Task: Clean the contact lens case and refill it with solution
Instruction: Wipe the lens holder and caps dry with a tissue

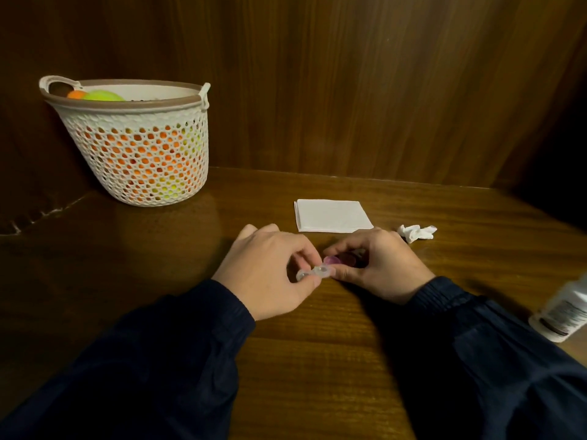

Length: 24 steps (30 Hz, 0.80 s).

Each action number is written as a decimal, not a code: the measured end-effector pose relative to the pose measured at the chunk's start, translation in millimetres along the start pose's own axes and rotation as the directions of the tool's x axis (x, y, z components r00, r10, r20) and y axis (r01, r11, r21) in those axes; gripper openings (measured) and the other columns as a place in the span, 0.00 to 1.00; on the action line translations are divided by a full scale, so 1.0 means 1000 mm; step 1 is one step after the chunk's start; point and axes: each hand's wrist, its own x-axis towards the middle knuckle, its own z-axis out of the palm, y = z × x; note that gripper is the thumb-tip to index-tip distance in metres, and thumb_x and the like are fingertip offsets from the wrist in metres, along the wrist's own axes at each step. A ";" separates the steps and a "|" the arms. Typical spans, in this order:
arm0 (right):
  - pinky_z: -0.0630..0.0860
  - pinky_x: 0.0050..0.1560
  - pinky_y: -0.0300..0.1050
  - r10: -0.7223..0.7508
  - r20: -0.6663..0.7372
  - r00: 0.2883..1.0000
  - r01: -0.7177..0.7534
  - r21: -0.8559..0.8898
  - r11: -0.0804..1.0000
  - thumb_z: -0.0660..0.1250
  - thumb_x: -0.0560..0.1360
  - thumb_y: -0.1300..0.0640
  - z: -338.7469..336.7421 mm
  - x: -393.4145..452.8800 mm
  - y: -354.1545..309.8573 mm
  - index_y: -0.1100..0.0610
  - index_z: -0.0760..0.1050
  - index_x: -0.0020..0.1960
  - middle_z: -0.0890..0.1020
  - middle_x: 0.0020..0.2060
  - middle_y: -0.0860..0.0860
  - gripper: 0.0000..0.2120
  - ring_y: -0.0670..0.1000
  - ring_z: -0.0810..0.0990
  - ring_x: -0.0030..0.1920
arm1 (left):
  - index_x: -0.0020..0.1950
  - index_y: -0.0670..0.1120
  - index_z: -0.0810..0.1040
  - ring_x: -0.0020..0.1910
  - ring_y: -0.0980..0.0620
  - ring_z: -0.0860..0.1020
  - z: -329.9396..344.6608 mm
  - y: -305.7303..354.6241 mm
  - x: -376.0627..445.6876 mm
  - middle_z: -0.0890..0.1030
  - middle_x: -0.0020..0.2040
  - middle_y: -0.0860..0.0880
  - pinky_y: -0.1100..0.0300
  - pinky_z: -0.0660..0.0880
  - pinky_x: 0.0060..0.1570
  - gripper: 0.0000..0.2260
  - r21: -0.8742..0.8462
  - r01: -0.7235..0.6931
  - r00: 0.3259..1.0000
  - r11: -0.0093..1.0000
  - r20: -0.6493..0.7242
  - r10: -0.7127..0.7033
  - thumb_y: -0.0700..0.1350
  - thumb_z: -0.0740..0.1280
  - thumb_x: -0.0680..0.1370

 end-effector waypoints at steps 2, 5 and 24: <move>0.70 0.52 0.33 0.010 -0.002 1.000 -0.010 -0.013 1.000 0.77 0.72 0.40 0.000 0.001 0.000 0.40 0.85 0.58 0.83 0.53 0.36 0.16 0.38 0.78 0.54 | 0.54 0.64 0.78 0.46 0.68 0.71 0.001 0.001 -0.001 0.80 0.40 0.66 0.56 0.66 0.59 0.09 -0.026 -0.019 0.998 0.999 0.059 0.020 0.60 0.72 0.76; 0.77 0.56 0.42 0.041 -0.076 0.996 -0.043 -0.024 0.999 0.76 0.74 0.40 -0.003 0.000 0.002 0.39 0.83 0.61 0.83 0.55 0.37 0.16 0.43 0.79 0.56 | 0.55 0.65 0.74 0.50 0.71 0.70 0.003 0.003 -0.002 0.82 0.43 0.66 0.55 0.67 0.61 0.12 -0.070 -0.033 0.992 0.997 0.117 0.041 0.61 0.73 0.75; 0.65 0.70 0.49 0.153 -0.958 0.241 -0.279 0.083 0.957 0.77 0.73 0.58 -0.072 -0.169 -0.012 0.63 0.71 0.69 0.74 0.64 0.61 0.29 0.61 0.71 0.67 | 0.38 0.56 0.78 0.45 0.56 0.82 0.018 0.079 -0.021 0.80 0.38 0.59 0.48 0.81 0.50 0.16 -0.375 -0.149 0.989 0.915 -0.056 0.138 0.65 0.63 0.79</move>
